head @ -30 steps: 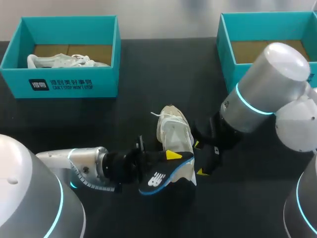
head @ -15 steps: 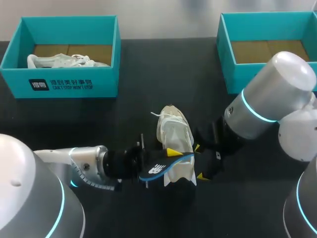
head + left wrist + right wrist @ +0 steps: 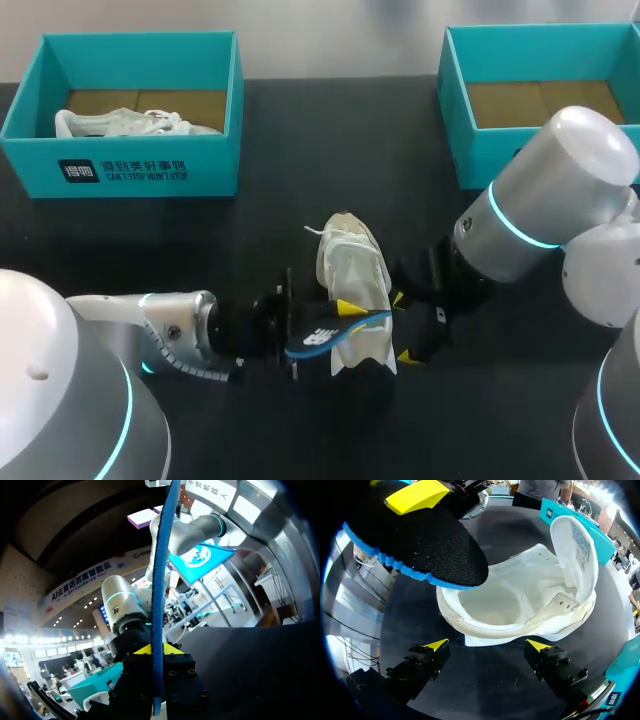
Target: Take the shoe out of the shoebox, open the shoe tongue, remove and reinsert the insole, then place the shoe into the shoebox
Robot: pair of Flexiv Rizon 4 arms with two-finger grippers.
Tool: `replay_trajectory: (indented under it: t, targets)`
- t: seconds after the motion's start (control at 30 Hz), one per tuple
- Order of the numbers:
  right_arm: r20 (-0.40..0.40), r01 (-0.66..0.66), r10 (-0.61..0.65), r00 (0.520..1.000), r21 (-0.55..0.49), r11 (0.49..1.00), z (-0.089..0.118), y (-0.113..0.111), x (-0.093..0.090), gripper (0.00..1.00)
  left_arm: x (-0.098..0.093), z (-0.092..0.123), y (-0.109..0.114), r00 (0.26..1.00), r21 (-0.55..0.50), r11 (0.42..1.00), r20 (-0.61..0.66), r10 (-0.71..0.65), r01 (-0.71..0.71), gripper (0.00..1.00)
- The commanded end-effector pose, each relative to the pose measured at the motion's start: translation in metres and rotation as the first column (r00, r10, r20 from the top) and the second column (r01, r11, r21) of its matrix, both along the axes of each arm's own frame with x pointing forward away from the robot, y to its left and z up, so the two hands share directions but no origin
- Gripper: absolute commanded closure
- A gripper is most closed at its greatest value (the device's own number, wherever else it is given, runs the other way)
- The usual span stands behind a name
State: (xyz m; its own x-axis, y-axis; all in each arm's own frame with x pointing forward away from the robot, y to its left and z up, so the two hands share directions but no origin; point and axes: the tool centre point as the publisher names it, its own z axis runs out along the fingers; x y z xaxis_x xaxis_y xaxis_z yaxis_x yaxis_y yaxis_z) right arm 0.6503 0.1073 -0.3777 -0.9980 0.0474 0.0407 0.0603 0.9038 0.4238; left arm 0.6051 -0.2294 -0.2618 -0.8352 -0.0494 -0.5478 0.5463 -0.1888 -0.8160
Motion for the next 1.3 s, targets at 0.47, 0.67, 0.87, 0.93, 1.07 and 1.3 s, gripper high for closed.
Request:
replay_trajectory:
  t: [0.47, 0.67, 0.87, 0.93, 1.07, 1.3]
  targets:
    - [0.001, 0.001, -0.001, 1.000, -0.001, 1.000, 0.000, 0.001, -0.001, 0.00, 0.013, -0.016, -0.004, 0.999, 0.034, 0.999, 0.038, 0.002, -0.003, 1.00]
    - [0.003, 0.012, -0.012, 1.000, 0.009, 1.000, 0.000, -0.001, 0.002, 0.00, 0.015, -0.018, -0.004, 0.999, 0.034, 0.999, 0.044, -0.001, -0.001, 1.00]
    - [0.009, 0.023, -0.023, 1.000, 0.019, 1.000, 0.005, -0.003, 0.008, 0.00, 0.018, -0.021, -0.003, 0.999, 0.042, 0.999, 0.042, -0.006, 0.004, 1.00]
    - [0.011, 0.023, -0.023, 1.000, 0.019, 1.000, 0.006, -0.003, 0.010, 0.00, 0.019, -0.022, -0.003, 0.999, 0.046, 0.999, 0.043, -0.007, 0.005, 1.00]
    - [0.015, 0.028, -0.028, 0.999, 0.019, 0.999, 0.007, -0.004, 0.013, 0.00, 0.020, -0.023, -0.003, 0.999, 0.049, 0.999, 0.044, -0.011, 0.009, 1.00]
    - [0.020, 0.029, -0.029, 0.999, 0.017, 0.999, 0.011, -0.002, 0.016, 0.00, 0.021, -0.023, -0.002, 0.999, 0.055, 0.998, 0.038, -0.009, 0.007, 1.00]
